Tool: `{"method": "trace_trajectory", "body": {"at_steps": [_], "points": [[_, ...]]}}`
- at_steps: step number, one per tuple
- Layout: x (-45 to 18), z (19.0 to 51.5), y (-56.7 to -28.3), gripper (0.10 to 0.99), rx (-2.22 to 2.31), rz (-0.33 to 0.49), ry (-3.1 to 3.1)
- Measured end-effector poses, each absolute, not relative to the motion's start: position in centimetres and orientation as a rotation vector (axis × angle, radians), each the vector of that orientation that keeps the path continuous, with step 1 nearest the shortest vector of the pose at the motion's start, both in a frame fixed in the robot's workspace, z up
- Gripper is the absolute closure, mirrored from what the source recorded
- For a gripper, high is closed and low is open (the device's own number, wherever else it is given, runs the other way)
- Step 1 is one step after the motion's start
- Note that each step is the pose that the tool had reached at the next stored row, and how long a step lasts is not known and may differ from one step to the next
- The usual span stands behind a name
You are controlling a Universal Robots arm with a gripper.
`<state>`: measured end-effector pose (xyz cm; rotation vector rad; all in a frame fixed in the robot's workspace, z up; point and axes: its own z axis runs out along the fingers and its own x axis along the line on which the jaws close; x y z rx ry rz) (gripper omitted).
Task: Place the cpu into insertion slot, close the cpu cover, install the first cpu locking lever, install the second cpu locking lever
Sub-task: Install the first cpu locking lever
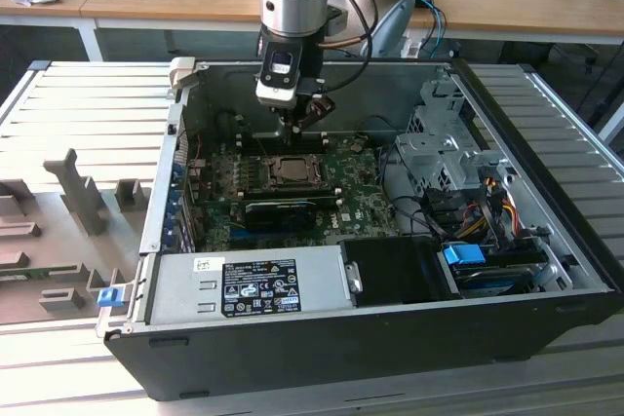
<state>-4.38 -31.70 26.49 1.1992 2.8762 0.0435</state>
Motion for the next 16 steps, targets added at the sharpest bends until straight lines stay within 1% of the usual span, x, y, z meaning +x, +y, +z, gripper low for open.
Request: {"method": "trace_trajectory", "body": {"at_steps": [16], "points": [[-4.38,26.33,-31.70,0.980,0.621,0.050,3.060]]}}
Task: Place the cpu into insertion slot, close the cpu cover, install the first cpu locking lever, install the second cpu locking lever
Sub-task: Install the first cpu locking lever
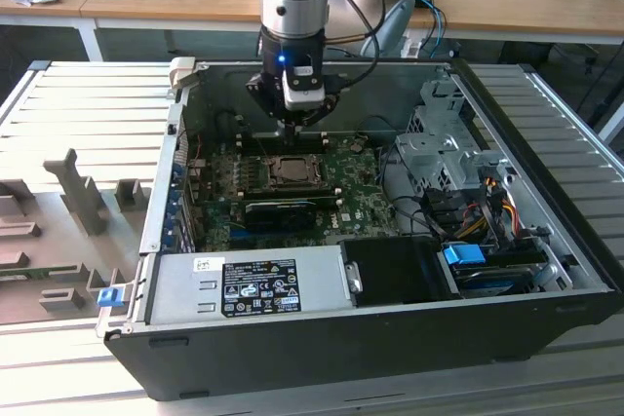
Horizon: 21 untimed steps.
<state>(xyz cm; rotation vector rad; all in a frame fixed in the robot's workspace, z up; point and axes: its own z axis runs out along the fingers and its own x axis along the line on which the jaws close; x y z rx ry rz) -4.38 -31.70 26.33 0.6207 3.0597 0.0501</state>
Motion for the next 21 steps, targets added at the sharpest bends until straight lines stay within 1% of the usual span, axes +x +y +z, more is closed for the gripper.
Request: {"method": "trace_trajectory", "body": {"at_steps": [13,21], "points": [[-4.38,26.04,-31.70,0.980,-0.017,0.042,3.127],[-4.38,26.02,-31.70,0.980,-0.184,0.043,3.123]]}}
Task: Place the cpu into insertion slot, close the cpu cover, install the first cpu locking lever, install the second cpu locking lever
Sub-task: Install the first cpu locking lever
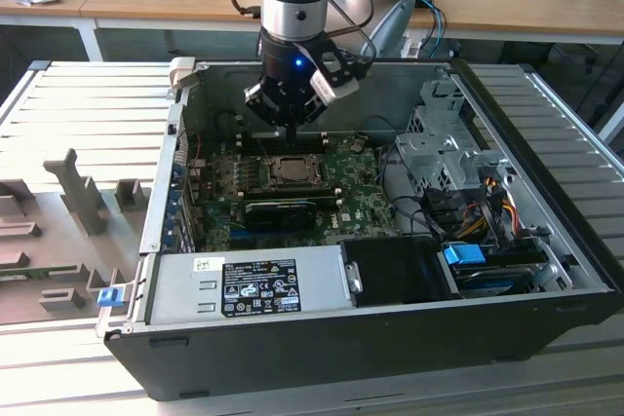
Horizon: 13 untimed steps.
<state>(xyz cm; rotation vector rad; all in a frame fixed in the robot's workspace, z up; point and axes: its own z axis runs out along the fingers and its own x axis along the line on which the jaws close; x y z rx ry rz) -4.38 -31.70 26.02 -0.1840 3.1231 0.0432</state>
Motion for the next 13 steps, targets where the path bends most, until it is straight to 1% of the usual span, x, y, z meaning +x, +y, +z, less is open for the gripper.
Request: {"method": "trace_trajectory", "body": {"at_steps": [5,13], "points": [[-4.4,25.9,-31.7,0.980,-0.329,0.044,3.113],[-5.4,25.8,-31.7,0.980,-0.194,0.047,3.122]]}}
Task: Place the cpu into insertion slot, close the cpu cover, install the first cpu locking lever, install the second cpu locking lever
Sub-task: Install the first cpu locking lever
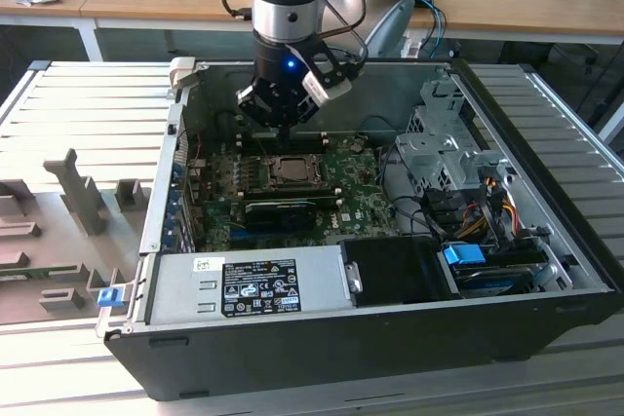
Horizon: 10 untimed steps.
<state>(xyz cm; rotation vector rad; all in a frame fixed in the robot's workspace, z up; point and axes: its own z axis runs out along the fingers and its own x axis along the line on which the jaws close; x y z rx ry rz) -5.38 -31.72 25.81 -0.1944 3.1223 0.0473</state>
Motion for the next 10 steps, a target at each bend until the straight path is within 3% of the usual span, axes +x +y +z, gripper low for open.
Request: {"method": "trace_trajectory", "body": {"at_steps": [10], "points": [[-5.47,25.73,-31.72,0.980,-0.045,0.050,3.126]]}}
